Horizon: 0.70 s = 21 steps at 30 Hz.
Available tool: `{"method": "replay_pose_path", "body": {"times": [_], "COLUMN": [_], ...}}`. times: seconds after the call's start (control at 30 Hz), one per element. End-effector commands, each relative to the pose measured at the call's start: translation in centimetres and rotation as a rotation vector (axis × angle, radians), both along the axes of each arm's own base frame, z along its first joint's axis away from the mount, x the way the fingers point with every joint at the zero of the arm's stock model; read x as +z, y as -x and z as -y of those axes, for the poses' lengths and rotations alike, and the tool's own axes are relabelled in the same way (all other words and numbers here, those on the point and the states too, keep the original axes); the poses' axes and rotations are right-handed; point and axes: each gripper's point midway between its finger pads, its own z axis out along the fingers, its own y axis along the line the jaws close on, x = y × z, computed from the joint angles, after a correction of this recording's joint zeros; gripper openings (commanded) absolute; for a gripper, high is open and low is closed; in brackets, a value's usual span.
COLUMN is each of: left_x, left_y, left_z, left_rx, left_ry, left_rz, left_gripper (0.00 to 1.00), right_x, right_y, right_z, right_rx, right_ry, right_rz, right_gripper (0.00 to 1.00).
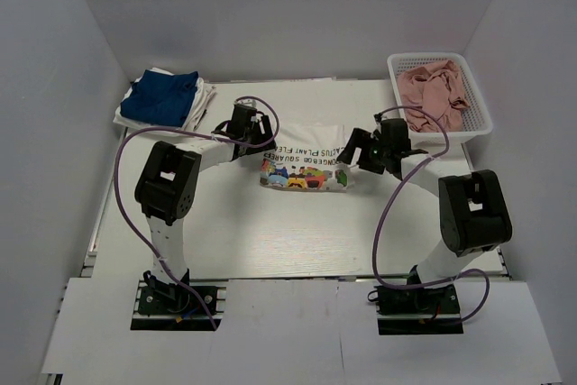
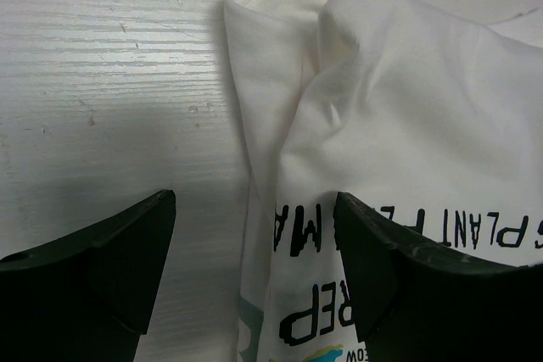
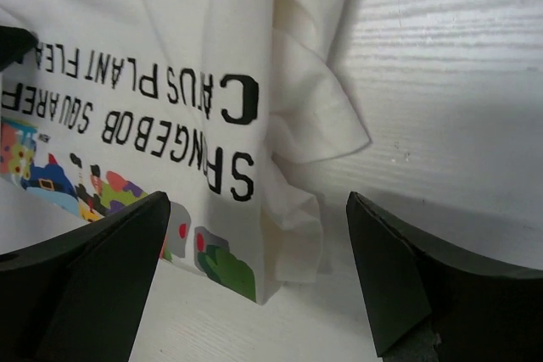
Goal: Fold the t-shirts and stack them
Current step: Smooth out wrinkles on the folded tshirt
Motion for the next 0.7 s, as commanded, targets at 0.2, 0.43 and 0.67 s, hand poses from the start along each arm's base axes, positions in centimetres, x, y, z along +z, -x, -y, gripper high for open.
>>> {"method": "replay_pose_path", "body": {"times": [0.2,0.43,0.67], "left_x": [0.6,-0.1,-0.4], "left_y": [1.0,1.5,1.6], "left_z": [-0.4,-0.8,-1.3], "left_rx": [-0.014,-0.007,0.002], "left_ry": [0.002,-0.01,-0.014], "left_rz": [-0.008,-0.023,-0.031], "left_gripper": [0.86,0.85,0.82], "right_x": [-2.4,-3.1,-2.1], "right_y": [0.7,-0.5,-0.6], "right_z": [-2.9,-5.2,-5.7], "right_rx": [0.073,0.133,0.121], "right_ry": [-0.029,-0.096,-0.171], "right_rz": [-0.1,-0.098,-0.051], "right_gripper": [0.9,0.76,0.0]}}
